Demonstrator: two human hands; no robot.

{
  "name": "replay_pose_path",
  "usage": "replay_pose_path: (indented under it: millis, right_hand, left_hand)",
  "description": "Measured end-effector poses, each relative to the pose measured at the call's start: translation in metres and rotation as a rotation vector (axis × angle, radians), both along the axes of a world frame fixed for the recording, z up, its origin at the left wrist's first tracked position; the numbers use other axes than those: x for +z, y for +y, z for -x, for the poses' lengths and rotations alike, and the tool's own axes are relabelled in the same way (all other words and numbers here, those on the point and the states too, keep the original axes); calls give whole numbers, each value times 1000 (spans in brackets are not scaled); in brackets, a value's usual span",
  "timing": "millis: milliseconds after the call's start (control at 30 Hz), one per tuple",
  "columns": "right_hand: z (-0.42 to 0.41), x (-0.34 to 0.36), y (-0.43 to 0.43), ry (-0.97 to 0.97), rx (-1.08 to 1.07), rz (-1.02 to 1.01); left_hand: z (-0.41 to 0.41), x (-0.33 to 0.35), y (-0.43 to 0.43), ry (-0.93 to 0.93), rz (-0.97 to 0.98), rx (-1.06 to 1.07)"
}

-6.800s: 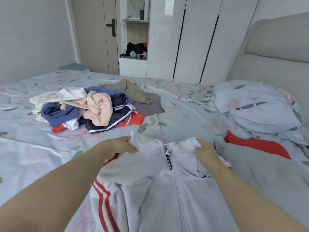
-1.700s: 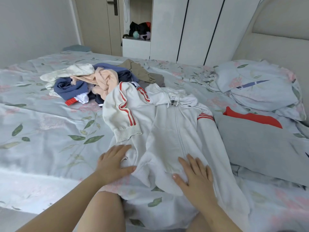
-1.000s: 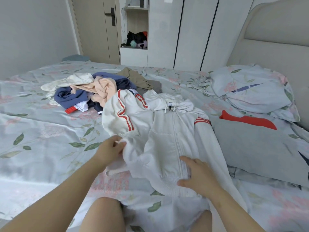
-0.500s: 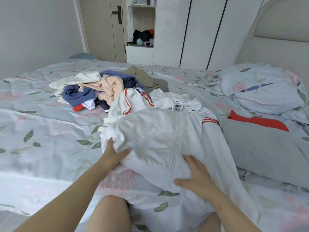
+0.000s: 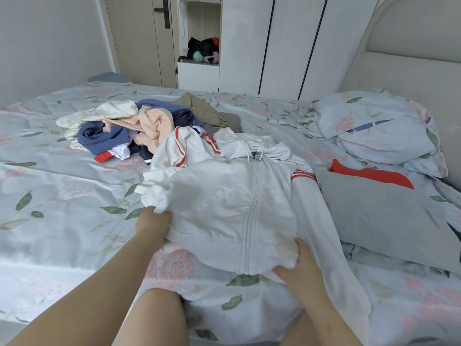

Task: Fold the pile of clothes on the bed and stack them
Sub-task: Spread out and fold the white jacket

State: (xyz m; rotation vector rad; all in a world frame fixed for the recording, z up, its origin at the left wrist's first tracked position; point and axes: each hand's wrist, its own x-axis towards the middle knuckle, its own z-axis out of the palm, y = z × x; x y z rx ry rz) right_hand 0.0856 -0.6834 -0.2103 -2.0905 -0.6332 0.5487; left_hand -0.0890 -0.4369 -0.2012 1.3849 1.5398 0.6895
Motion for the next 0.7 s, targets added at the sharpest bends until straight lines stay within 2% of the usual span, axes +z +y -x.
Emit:
replay_pose_path:
  millis: [100, 200, 300, 367, 400, 433, 500, 567, 600, 633, 700]
  right_hand:
    - [-7, 23, 1, 210, -123, -274]
    - [-18, 67, 2, 376, -238, -705]
    - [-34, 125, -15, 263, -341, -1086]
    - [-39, 151, -34, 113, -377, -1229]
    - [-40, 154, -42, -18, -376, -1189]
    - [-40, 153, -49, -191, -372, -1020]
    - [-43, 134, -53, -466, -331, -416]
    - [-49, 106, -53, -456, -118, 134]
    - [-47, 96, -53, -404, -13, 308]
    - [-42, 88, -50, -360, 62, 406]
    - [-30, 77, -42, -345, 148, 435]
  left_hand:
    - [-6, 15, -8, -345, 136, 49]
    - [-16, 45, -18, -556, 244, 91]
    - [-18, 77, -23, -742, 320, 103]
    - [-17, 85, -26, -785, 290, 116]
    - [-17, 83, -30, -735, 227, 136]
    - [-17, 75, -30, -647, 138, 170]
    - [-14, 55, -35, -435, 6, 203]
    - [-12, 35, -43, -94, -46, 152]
    - [-12, 29, -47, 117, -67, 110]
    - [-11, 24, -51, 280, -90, 45]
    - [-9, 17, -56, 459, -170, -98]
